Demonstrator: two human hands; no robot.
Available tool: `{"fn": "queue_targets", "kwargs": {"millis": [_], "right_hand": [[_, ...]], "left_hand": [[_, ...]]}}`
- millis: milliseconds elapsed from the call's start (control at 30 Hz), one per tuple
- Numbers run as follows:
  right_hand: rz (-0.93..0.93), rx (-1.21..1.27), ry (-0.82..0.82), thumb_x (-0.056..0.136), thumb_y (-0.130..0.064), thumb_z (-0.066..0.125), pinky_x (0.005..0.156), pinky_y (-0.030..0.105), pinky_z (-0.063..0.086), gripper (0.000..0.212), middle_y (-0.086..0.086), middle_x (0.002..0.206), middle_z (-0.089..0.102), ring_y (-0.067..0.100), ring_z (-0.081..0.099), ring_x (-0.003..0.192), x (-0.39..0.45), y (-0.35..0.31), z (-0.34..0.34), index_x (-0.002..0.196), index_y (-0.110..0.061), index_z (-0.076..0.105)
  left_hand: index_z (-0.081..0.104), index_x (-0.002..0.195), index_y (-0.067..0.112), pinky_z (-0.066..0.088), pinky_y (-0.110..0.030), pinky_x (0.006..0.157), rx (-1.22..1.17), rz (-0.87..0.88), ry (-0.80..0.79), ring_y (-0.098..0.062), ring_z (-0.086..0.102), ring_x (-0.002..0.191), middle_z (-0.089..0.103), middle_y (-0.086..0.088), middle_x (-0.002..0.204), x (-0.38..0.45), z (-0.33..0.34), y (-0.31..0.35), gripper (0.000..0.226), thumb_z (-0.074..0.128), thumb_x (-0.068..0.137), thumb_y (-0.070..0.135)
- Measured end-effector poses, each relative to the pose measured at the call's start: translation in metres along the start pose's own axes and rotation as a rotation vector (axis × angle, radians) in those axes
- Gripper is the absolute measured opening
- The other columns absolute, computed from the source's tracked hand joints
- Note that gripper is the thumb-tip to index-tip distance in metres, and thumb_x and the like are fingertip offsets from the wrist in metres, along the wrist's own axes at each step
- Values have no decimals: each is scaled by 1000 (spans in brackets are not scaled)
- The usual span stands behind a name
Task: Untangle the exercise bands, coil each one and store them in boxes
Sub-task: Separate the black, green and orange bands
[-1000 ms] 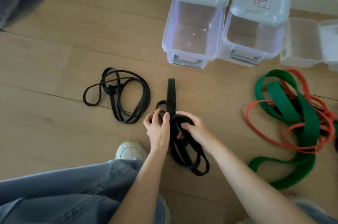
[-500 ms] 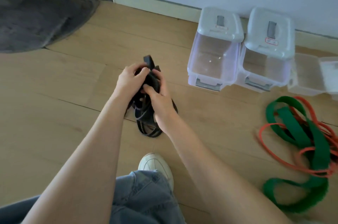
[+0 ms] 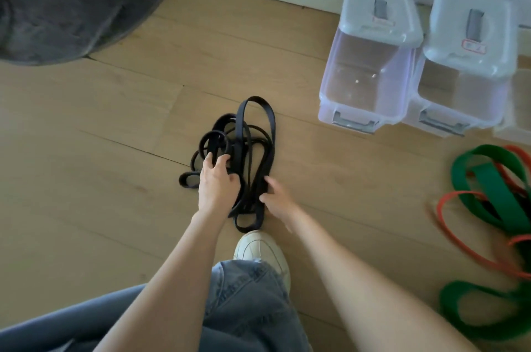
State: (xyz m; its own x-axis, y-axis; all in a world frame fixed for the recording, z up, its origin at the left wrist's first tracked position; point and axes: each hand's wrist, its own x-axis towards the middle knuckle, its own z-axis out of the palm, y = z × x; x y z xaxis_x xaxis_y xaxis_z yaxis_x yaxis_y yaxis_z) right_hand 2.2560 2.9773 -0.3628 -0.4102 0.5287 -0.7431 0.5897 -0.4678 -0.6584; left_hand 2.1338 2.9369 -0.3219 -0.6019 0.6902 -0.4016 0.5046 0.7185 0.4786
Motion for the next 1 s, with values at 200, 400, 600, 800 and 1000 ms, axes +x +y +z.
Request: {"fn": "queue_targets", "kwargs": {"millis": [200, 400, 600, 800, 1000], "right_hand": [[17, 7, 227, 91, 2, 40, 92, 38, 42, 45, 17, 139, 43, 28, 46, 118, -15, 2, -39, 135, -6, 41], [45, -77, 537, 87, -1, 44, 55, 14, 30, 34, 14, 106, 60, 17, 46, 85, -73, 54, -141, 119, -5, 58], [184, -93, 829, 90, -6, 48, 88, 35, 41, 26, 18, 115, 61, 35, 54, 110, -130, 140, -232, 113, -1, 58], [309, -456, 505, 88, -22, 61, 103, 38, 36, 60, 13, 142, 36, 31, 39, 130, -123, 190, -265, 139, -6, 34], [34, -55, 472, 85, -22, 61, 54, 15, 35, 21, -2, 65, 54, 12, 52, 65, -156, 150, -247, 66, -18, 54]], "left_hand": [[51, 124, 7, 36, -38, 97, 103, 155, 29, -29, 38, 119, 37, -11, 136, -38, 16, 23, 34, 46, 90, 11], [46, 126, 9, 45, -40, 87, 238, 339, -328, -31, 53, 105, 41, -12, 127, -68, 76, 99, 34, 45, 93, 17], [44, 129, 8, 38, -36, 94, 326, 574, -552, -32, 47, 115, 43, -15, 127, -108, 145, 171, 39, 44, 90, 13], [46, 127, 11, 42, -33, 92, 324, 628, -586, -27, 55, 107, 46, -10, 125, -132, 183, 194, 40, 46, 87, 11], [18, 145, 28, 26, -42, 110, 418, 809, -725, -28, 28, 134, 22, -1, 151, -141, 172, 216, 81, 60, 78, 12]]}}
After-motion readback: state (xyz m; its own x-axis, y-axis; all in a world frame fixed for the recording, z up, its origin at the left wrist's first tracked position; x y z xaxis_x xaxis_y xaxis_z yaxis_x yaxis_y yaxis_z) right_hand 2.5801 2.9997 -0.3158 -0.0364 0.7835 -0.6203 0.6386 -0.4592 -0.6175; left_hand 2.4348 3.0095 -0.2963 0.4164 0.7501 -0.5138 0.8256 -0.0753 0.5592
